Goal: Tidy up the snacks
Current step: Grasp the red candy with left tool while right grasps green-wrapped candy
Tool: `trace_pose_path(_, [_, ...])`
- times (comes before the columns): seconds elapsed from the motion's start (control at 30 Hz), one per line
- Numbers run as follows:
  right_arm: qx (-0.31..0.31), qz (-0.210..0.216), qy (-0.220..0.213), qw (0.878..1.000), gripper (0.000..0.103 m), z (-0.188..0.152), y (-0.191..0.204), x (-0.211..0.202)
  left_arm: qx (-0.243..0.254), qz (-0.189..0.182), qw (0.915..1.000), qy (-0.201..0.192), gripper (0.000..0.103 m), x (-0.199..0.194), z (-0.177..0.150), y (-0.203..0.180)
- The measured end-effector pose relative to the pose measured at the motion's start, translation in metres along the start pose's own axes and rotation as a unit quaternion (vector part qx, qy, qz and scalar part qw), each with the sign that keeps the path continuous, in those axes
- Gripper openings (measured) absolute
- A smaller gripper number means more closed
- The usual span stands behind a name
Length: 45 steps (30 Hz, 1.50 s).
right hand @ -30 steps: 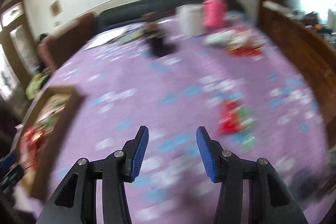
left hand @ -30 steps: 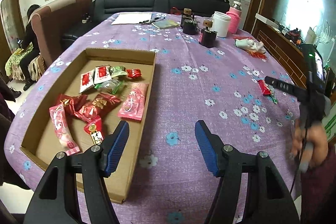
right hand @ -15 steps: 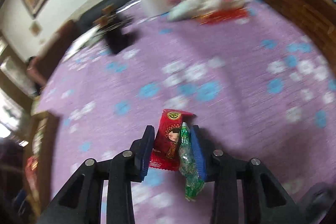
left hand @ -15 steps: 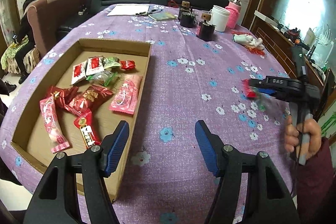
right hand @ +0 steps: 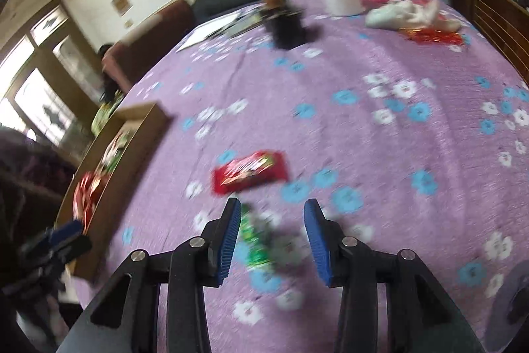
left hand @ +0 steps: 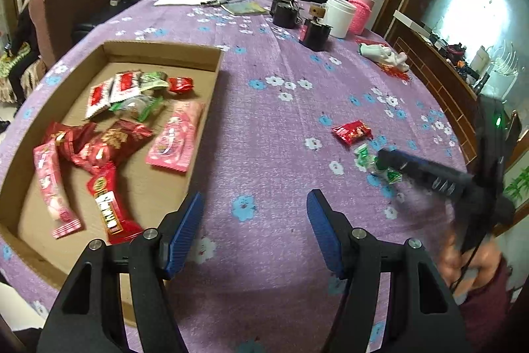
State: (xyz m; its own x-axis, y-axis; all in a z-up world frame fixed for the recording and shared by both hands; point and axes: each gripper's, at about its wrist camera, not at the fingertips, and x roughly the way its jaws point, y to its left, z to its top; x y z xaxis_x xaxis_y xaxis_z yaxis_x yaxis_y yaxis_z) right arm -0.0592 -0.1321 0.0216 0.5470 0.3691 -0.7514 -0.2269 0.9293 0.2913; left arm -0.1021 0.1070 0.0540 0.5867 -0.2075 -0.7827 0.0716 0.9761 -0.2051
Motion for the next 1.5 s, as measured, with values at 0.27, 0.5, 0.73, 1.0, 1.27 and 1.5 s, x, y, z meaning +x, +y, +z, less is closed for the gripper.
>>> trace_pose_path(0.27, [-0.054,-0.025,0.007,0.998,0.029,-0.007,0.021,0.020,0.006,-0.030,0.9992,0.025,0.064,0.020,0.019,-0.012])
trace_pose_path(0.5, [-0.002,-0.105,-0.018,0.994,0.020,-0.004,-0.022,0.006,0.058,-0.055,0.9961,0.039,0.064,0.052,0.042,-0.048])
trace_pose_path(0.73, [0.046,-0.113,-0.049,0.991,0.020,-0.004,-0.048,-0.002,0.141,-0.055,0.9873,0.050,0.064,0.099,0.060,-0.092])
trace_pose_path(1.0, [0.048,-0.107,-0.051,0.992,0.022,-0.006,-0.047,0.001,0.218,-0.051,0.9732,0.052,0.064,0.127,0.056,-0.121])
trace_pose_path(1.27, [0.049,-0.100,-0.051,0.992,0.024,-0.006,-0.049,0.000,0.238,-0.043,0.9696,0.036,0.021,0.121,0.048,-0.131])
trace_pose_path(1.5, [0.047,-0.100,-0.054,0.992,0.020,-0.006,-0.048,-0.001,0.223,-0.043,0.9732,0.037,0.016,0.113,0.041,-0.131])
